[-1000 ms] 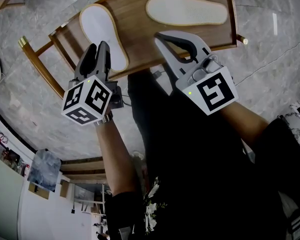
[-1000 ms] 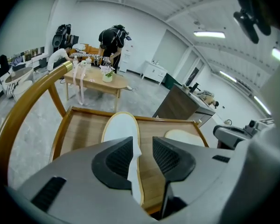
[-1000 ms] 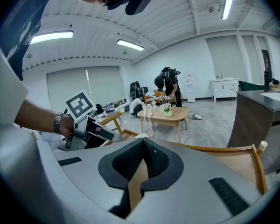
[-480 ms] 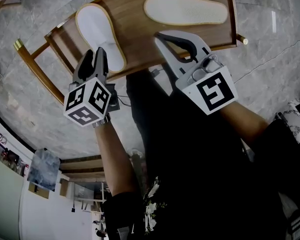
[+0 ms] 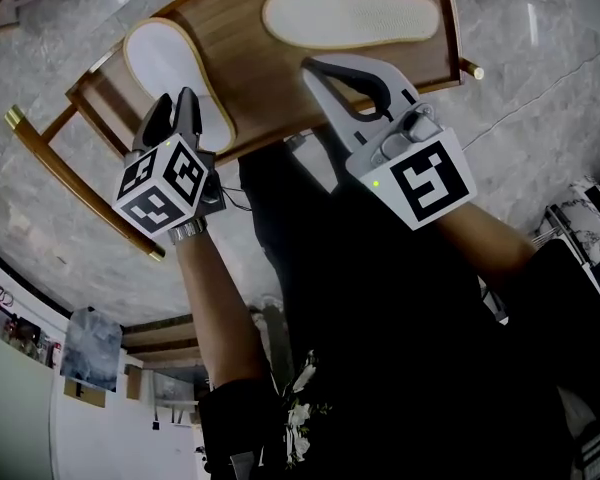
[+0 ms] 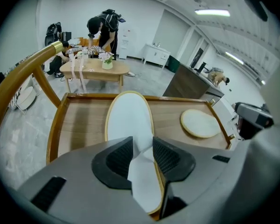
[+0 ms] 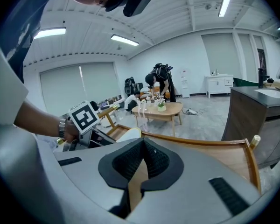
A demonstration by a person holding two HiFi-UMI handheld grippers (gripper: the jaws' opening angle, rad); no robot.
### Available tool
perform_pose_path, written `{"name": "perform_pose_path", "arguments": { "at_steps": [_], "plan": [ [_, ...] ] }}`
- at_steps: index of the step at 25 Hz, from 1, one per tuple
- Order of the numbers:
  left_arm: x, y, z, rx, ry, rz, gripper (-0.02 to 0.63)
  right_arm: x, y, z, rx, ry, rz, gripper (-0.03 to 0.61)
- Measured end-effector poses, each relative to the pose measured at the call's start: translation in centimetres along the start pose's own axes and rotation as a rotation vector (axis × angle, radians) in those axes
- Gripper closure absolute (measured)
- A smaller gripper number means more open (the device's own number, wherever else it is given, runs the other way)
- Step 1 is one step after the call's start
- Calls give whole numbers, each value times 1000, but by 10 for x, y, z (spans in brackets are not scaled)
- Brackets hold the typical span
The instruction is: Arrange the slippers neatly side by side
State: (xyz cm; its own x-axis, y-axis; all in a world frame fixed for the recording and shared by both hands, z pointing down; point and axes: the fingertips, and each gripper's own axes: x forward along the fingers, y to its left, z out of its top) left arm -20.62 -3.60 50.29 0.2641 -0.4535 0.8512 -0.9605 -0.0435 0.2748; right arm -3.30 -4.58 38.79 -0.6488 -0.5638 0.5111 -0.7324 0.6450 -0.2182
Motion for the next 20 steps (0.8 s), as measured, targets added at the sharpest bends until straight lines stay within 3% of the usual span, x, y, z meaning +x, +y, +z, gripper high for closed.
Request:
{"name": "perform_pose_path", "arguments": {
  "at_steps": [5, 14, 20],
  "plan": [
    [0, 1, -1, -3, -3, 37, 575, -1, 0, -1, -4, 5, 6, 580],
    [6, -20, 1, 6, -11, -6, 584, -3, 2, 1, -1, -5, 12, 580],
    [11, -42, 1, 114, 0, -39, 588, -10, -7, 1, -2, -13, -7, 580]
  ]
}}
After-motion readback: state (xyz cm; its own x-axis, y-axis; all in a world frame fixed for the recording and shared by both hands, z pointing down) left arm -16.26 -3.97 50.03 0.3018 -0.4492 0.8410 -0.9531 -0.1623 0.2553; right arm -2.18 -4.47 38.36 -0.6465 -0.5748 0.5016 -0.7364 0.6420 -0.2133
